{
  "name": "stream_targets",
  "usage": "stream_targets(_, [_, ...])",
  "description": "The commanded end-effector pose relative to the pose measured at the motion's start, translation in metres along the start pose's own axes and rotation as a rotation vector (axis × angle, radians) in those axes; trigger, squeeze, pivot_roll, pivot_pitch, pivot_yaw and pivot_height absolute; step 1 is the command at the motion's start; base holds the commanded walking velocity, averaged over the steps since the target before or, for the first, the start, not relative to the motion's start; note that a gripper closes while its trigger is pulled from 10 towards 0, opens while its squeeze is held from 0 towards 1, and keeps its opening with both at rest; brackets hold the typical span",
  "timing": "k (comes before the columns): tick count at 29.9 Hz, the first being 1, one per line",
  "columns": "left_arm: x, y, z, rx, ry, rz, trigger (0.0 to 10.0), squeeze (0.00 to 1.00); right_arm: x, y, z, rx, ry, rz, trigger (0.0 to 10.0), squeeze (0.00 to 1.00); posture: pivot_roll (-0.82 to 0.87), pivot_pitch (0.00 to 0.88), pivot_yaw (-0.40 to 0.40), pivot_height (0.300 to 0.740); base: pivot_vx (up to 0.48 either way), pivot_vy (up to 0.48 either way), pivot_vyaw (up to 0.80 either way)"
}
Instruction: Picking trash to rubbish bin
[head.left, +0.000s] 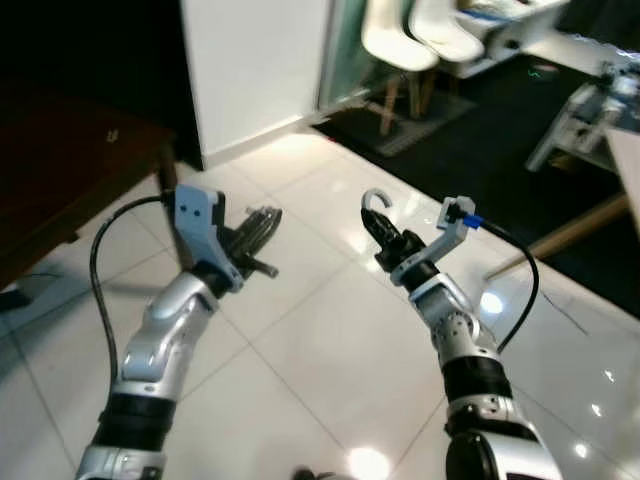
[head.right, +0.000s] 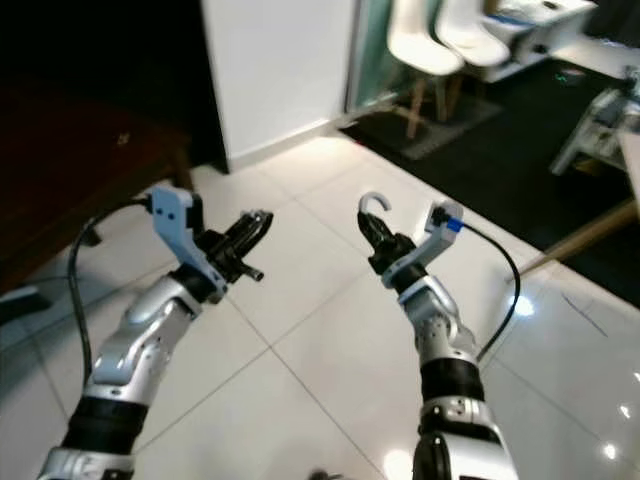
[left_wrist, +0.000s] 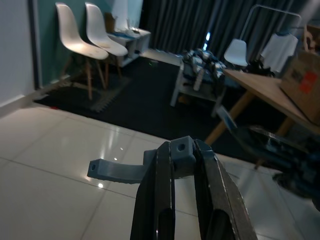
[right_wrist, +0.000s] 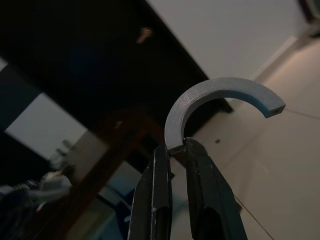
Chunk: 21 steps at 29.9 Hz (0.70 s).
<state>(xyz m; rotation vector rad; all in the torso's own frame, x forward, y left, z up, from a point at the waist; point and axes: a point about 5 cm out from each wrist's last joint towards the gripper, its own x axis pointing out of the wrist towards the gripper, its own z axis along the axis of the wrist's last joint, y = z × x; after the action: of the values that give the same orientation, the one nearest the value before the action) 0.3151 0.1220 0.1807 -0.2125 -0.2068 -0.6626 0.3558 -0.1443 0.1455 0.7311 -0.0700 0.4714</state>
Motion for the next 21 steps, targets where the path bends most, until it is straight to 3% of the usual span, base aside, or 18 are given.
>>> stream_targets(1, [0.004, -0.01, -0.011, -0.015, 0.026, -0.033, 10.0, 0.0, -0.007, -0.007, 0.002, 0.0, -0.014, -0.033, 10.0, 0.0, 0.03, 0.105, -0.011, 0.74, 0.0, 0.0, -0.8])
stream_targets(7, [0.002, -0.02, -0.023, -0.054, 0.042, -0.047, 10.0, 0.0, -0.012, -0.008, 0.007, -0.007, -0.041, -0.056, 10.0, 0.0, 0.02, 0.117, -0.003, 0.74, 0.0, 0.0, -0.8])
stream_targets(21, [0.002, -0.015, -0.022, -0.095, 0.018, -0.036, 10.0, 0.0, -0.02, -0.015, 0.028, -0.035, -0.119, -0.095, 10.0, 0.0, 0.0, 0.111, 0.018, 0.74, 0.0, 0.0, -0.8])
